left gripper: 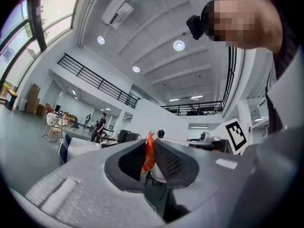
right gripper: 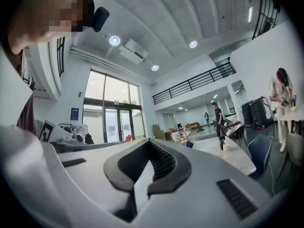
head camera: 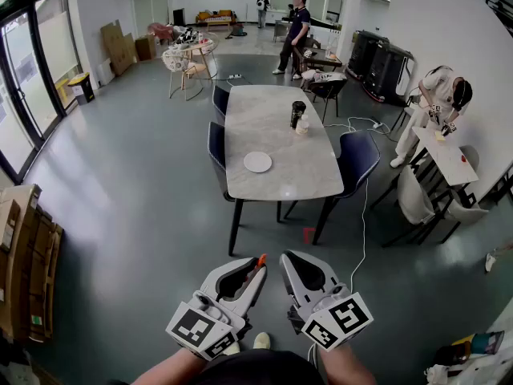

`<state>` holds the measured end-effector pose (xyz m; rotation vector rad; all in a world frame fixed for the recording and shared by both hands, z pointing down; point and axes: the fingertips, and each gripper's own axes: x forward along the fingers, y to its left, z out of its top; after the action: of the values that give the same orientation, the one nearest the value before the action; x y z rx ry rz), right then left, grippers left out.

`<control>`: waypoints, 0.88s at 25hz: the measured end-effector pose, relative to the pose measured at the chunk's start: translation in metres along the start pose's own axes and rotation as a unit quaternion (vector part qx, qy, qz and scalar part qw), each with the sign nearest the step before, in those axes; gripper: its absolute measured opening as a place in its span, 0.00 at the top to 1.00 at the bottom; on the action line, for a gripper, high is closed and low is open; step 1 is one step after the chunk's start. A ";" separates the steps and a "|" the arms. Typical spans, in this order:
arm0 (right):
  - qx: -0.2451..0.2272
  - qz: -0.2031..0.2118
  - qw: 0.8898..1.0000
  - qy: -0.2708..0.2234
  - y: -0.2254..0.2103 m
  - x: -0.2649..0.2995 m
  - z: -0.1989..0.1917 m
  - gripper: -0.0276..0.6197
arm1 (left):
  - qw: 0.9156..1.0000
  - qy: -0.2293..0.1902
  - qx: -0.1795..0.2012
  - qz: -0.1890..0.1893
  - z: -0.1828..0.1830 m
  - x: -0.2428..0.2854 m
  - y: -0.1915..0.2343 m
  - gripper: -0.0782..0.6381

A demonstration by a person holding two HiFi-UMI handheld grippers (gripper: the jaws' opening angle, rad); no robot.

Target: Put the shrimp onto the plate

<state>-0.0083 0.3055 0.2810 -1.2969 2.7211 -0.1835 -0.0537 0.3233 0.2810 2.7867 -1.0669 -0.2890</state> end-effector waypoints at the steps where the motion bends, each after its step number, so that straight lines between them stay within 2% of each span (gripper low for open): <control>1: 0.000 -0.001 1.000 0.001 0.000 0.000 0.000 0.95 | 1.000 0.000 0.000 0.000 0.000 0.000 -0.001 0.80; 9: -0.003 -0.001 1.000 0.004 -0.003 -0.003 0.000 0.95 | 1.000 -0.002 0.001 0.001 0.000 0.002 -0.003 0.80; 13: 0.014 0.009 1.000 -0.001 -0.002 -0.004 0.001 0.95 | 1.000 -0.001 0.006 0.002 0.000 0.002 -0.005 0.80; 22: 0.026 0.009 0.999 -0.022 -0.013 -0.016 0.008 0.95 | 1.000 -0.001 0.017 0.025 -0.001 0.003 0.003 0.80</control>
<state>0.0129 0.3091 0.2757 -1.2470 2.6721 -0.2182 -0.0535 0.3193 0.2826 2.7855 -1.1492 -0.2698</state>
